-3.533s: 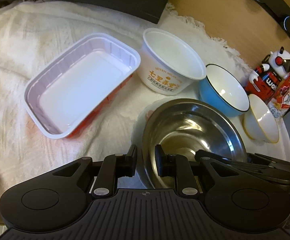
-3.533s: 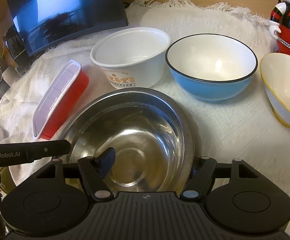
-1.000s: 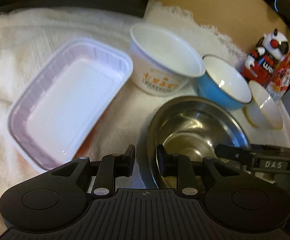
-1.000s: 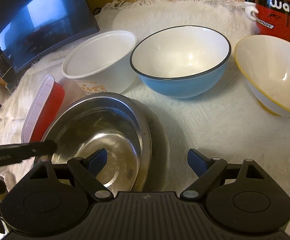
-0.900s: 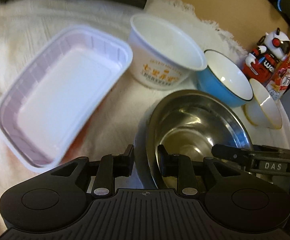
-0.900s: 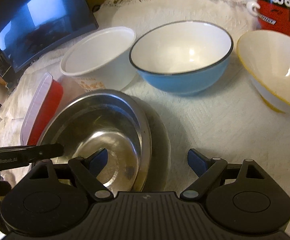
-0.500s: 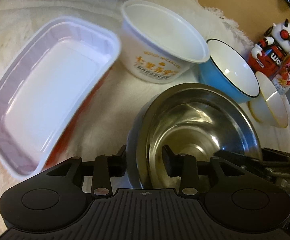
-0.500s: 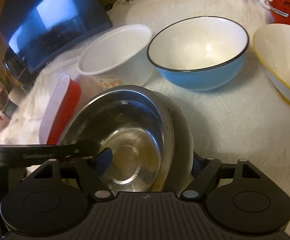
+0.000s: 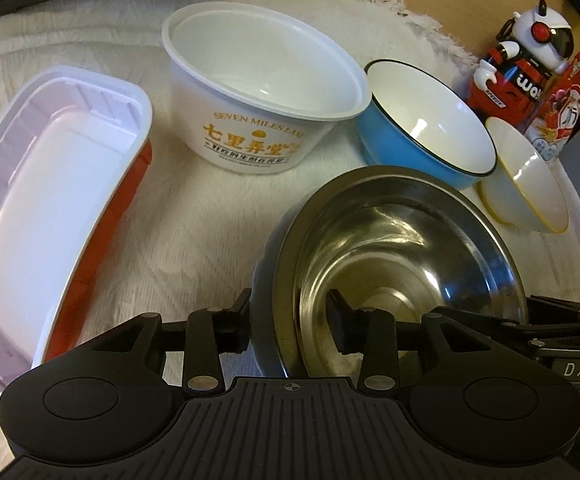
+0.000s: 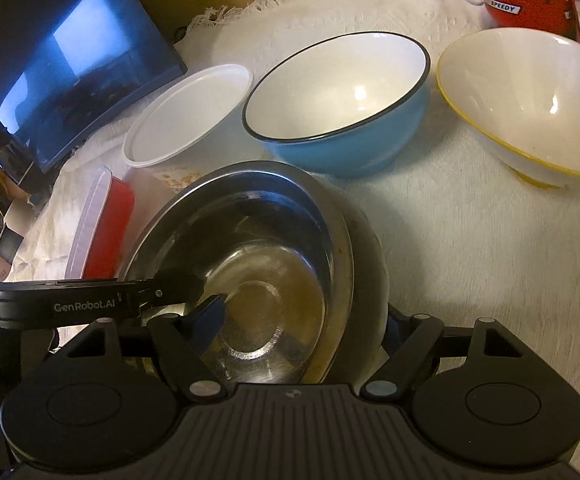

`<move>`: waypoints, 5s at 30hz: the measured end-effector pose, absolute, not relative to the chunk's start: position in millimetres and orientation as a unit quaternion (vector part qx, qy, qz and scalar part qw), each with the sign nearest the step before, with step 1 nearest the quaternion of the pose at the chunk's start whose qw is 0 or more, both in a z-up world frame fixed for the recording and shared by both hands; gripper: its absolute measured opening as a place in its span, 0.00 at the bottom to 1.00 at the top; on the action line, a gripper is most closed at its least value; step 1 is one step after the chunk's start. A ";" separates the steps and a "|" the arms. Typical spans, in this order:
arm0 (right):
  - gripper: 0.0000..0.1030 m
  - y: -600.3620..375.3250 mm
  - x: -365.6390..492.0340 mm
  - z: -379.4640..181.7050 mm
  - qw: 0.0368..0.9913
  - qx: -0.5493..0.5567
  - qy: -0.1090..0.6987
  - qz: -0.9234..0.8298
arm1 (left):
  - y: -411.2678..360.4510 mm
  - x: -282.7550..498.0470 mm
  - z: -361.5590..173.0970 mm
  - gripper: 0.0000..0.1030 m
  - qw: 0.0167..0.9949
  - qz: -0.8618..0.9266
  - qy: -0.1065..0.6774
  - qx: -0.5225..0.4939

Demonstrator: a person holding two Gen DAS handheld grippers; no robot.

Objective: Organize plates and bowls

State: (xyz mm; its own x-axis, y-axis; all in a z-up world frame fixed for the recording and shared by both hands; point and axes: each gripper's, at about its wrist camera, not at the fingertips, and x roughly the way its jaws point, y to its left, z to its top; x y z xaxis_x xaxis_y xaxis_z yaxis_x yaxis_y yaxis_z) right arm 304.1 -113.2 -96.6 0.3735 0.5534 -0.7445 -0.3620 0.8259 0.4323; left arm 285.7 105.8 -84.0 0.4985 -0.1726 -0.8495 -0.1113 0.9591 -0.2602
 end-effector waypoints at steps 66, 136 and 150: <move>1.00 -311.1 342.7 -102.8 0.853 0.126 0.463 0.203 | -88.9 301.0 -39.4 0.16 0.897 0.015 0.407 -0.174; 0.25 -299.1 410.0 -86.1 0.859 0.107 0.453 0.212 | -112.0 366.2 -50.4 0.24 0.861 -0.052 0.484 -0.149; 0.26 -301.0 313.0 -106.4 0.849 0.100 0.479 0.202 | -113.0 291.1 -62.3 0.23 0.834 -0.072 0.531 -0.136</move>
State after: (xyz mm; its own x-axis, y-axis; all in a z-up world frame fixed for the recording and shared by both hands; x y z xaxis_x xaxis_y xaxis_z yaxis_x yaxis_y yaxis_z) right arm 313.0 -301.0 -106.4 0.4599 0.4383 -0.7722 -0.2471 0.8985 0.3628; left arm 291.1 -113.0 -62.3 0.4268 -0.2636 -0.8651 -0.0251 0.9528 -0.3027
